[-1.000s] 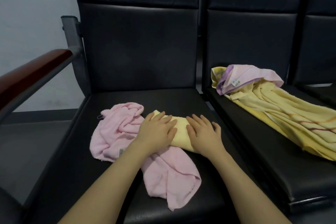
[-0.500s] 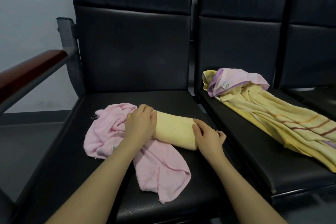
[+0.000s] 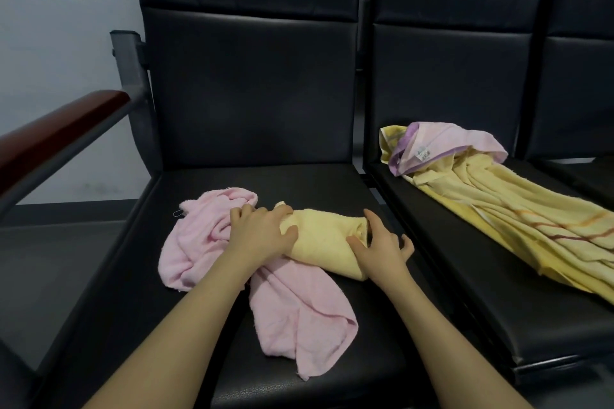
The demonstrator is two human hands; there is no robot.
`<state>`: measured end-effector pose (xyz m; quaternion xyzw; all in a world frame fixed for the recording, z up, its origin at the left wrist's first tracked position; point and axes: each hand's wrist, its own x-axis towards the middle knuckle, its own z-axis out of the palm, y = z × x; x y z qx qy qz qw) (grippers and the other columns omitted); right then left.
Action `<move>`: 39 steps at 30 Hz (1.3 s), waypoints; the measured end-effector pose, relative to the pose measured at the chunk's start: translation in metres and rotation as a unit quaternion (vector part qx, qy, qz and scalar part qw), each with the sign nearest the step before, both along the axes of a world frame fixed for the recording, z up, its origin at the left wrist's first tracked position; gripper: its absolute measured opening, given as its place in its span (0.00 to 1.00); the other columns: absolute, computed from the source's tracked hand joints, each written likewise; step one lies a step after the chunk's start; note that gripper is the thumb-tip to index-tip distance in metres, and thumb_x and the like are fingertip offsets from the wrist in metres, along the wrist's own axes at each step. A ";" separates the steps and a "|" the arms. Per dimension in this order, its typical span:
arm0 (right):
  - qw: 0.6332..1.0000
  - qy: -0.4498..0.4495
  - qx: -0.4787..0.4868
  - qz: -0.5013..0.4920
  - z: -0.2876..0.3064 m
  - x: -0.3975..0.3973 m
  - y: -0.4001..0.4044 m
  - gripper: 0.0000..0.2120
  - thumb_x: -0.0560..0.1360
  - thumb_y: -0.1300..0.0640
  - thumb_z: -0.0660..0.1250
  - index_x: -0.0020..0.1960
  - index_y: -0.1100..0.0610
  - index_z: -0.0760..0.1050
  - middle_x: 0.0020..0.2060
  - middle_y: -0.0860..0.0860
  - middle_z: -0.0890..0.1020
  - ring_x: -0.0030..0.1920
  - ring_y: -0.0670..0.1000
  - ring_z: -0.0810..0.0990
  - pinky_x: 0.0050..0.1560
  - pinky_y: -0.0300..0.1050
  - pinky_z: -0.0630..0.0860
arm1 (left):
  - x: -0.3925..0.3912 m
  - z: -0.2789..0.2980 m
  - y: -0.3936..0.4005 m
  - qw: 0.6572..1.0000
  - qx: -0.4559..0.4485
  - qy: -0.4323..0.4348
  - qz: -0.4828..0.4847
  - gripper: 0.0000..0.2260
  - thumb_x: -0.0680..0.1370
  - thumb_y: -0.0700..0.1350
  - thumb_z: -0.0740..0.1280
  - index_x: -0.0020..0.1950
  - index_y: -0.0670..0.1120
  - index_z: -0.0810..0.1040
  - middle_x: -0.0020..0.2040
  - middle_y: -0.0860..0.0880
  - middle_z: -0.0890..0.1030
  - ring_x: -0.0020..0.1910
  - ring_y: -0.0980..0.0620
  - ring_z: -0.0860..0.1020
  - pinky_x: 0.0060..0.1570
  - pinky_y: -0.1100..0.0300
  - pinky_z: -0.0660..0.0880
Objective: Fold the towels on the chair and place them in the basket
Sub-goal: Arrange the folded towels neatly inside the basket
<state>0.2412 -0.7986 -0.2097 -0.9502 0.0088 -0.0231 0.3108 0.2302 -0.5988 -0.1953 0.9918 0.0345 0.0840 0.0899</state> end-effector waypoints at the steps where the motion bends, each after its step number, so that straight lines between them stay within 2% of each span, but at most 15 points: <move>1: 1.000 -0.009 0.008 0.005 0.000 0.000 0.001 0.29 0.79 0.52 0.62 0.76 0.49 0.56 0.63 0.49 0.74 0.68 0.51 0.68 0.74 0.52 0.41 | 0.000 0.000 -0.001 1.000 -0.009 -0.010 -0.003 0.18 0.77 0.55 0.57 0.67 0.59 0.68 0.53 0.50 0.77 0.57 0.46 0.69 0.51 0.53 0.56; 3: 0.999 -0.023 0.041 0.019 -0.001 -0.002 0.003 0.28 0.78 0.56 0.61 0.76 0.48 0.56 0.62 0.49 0.72 0.68 0.52 0.68 0.75 0.52 0.42 | -0.001 0.001 -0.003 0.999 -0.031 -0.031 -0.009 0.18 0.77 0.54 0.59 0.67 0.59 0.68 0.53 0.50 0.76 0.56 0.47 0.70 0.52 0.53 0.57; 6: 0.994 -0.002 0.102 0.041 0.000 -0.006 0.005 0.29 0.79 0.59 0.59 0.75 0.43 0.54 0.63 0.50 0.69 0.67 0.57 0.66 0.69 0.50 0.57 | -0.006 0.001 -0.003 0.996 -0.063 -0.060 -0.012 0.18 0.77 0.52 0.60 0.67 0.59 0.67 0.55 0.50 0.75 0.57 0.48 0.70 0.54 0.52 0.57; 8: 0.992 -0.013 0.111 0.056 0.000 -0.010 0.004 0.29 0.78 0.60 0.59 0.74 0.41 0.57 0.61 0.49 0.68 0.63 0.58 0.69 0.63 0.47 0.62 | -0.011 0.004 -0.006 0.993 -0.086 -0.084 -0.015 0.18 0.77 0.51 0.60 0.67 0.58 0.67 0.57 0.50 0.74 0.57 0.49 0.71 0.55 0.52 0.57; 9: 0.990 -0.026 0.124 0.058 0.002 -0.013 0.003 0.29 0.77 0.62 0.59 0.73 0.41 0.59 0.60 0.48 0.69 0.61 0.57 0.71 0.63 0.47 0.64 | -0.014 0.006 -0.008 0.990 -0.100 -0.099 -0.018 0.18 0.78 0.50 0.60 0.68 0.58 0.67 0.57 0.51 0.73 0.56 0.50 0.71 0.55 0.53 0.57; 11: 0.982 -0.060 0.168 0.053 0.007 -0.020 0.003 0.28 0.74 0.64 0.61 0.69 0.41 0.65 0.55 0.47 0.70 0.56 0.55 0.72 0.64 0.54 0.69 | -0.020 0.014 -0.011 0.983 -0.130 -0.128 -0.023 0.18 0.78 0.48 0.60 0.68 0.57 0.68 0.56 0.51 0.72 0.54 0.50 0.72 0.54 0.55 0.58; 14: 0.962 -0.142 0.228 0.056 0.021 -0.033 0.006 0.23 0.72 0.64 0.64 0.60 0.40 0.70 0.52 0.45 0.71 0.52 0.47 0.74 0.62 0.60 0.70 | -0.030 0.032 -0.012 0.969 -0.162 -0.187 -0.021 0.18 0.77 0.47 0.62 0.67 0.55 0.72 0.54 0.50 0.72 0.50 0.47 0.75 0.54 0.55 0.62; 16: 0.947 -0.187 0.254 0.066 0.036 -0.042 0.011 0.20 0.72 0.64 0.66 0.54 0.40 0.72 0.51 0.45 0.72 0.51 0.44 0.74 0.61 0.61 0.70 | -0.040 0.048 -0.009 0.959 -0.173 -0.225 -0.009 0.18 0.76 0.49 0.61 0.66 0.55 0.73 0.52 0.50 0.72 0.49 0.48 0.74 0.53 0.58 0.60; 18: 0.935 -0.222 0.266 0.081 0.052 -0.052 0.019 0.19 0.72 0.64 0.66 0.52 0.41 0.73 0.50 0.45 0.73 0.49 0.41 0.74 0.60 0.61 0.71 | -0.055 0.062 -0.004 0.952 -0.184 -0.246 0.008 0.17 0.77 0.48 0.62 0.67 0.55 0.73 0.52 0.51 0.71 0.49 0.51 0.72 0.54 0.60 0.57; 21: 0.916 -0.260 0.284 0.108 0.075 -0.068 0.036 0.18 0.72 0.64 0.66 0.51 0.42 0.74 0.50 0.45 0.73 0.50 0.38 0.73 0.59 0.60 0.72 | -0.085 0.083 0.011 0.948 -0.183 -0.260 0.032 0.18 0.79 0.47 0.62 0.68 0.56 0.70 0.54 0.52 0.70 0.48 0.55 0.67 0.58 0.58 0.59; 25: 0.900 -0.262 0.305 0.169 0.097 -0.095 0.068 0.17 0.72 0.65 0.66 0.50 0.43 0.74 0.50 0.44 0.74 0.49 0.39 0.74 0.58 0.58 0.73 | -0.134 0.108 0.043 0.946 -0.156 -0.279 0.062 0.17 0.79 0.48 0.61 0.68 0.57 0.70 0.57 0.50 0.72 0.50 0.55 0.67 0.57 0.58 0.58; 27: 0.890 -0.257 0.312 0.211 0.104 -0.109 0.089 0.18 0.71 0.65 0.67 0.50 0.43 0.75 0.50 0.43 0.74 0.49 0.40 0.74 0.58 0.57 0.73 | -0.164 0.115 0.063 0.942 -0.145 -0.288 0.091 0.17 0.79 0.48 0.62 0.68 0.57 0.71 0.58 0.49 0.73 0.53 0.51 0.69 0.57 0.58 0.58; 30: 0.873 -0.248 0.311 0.281 0.109 -0.132 0.127 0.17 0.70 0.65 0.67 0.50 0.43 0.76 0.49 0.45 0.74 0.48 0.43 0.75 0.56 0.58 0.74 | -0.210 0.114 0.097 0.935 -0.126 -0.297 0.149 0.19 0.76 0.54 0.59 0.68 0.56 0.72 0.58 0.48 0.73 0.57 0.49 0.71 0.58 0.55 0.59; 35: 0.844 -0.233 0.293 0.385 0.096 -0.172 0.199 0.14 0.66 0.56 0.65 0.51 0.45 0.77 0.46 0.45 0.75 0.46 0.47 0.76 0.54 0.60 0.73 | -0.285 0.096 0.154 0.921 -0.102 -0.293 0.235 0.19 0.76 0.54 0.59 0.66 0.55 0.73 0.56 0.49 0.73 0.56 0.51 0.72 0.56 0.58 0.56; 39: 0.821 -0.209 0.273 0.457 0.076 -0.202 0.252 0.14 0.69 0.62 0.69 0.53 0.50 0.78 0.48 0.45 0.76 0.46 0.47 0.76 0.51 0.54 0.75 | -0.336 0.074 0.196 0.910 -0.084 -0.276 0.297 0.16 0.79 0.50 0.62 0.68 0.57 0.71 0.57 0.50 0.72 0.51 0.52 0.68 0.57 0.57 0.57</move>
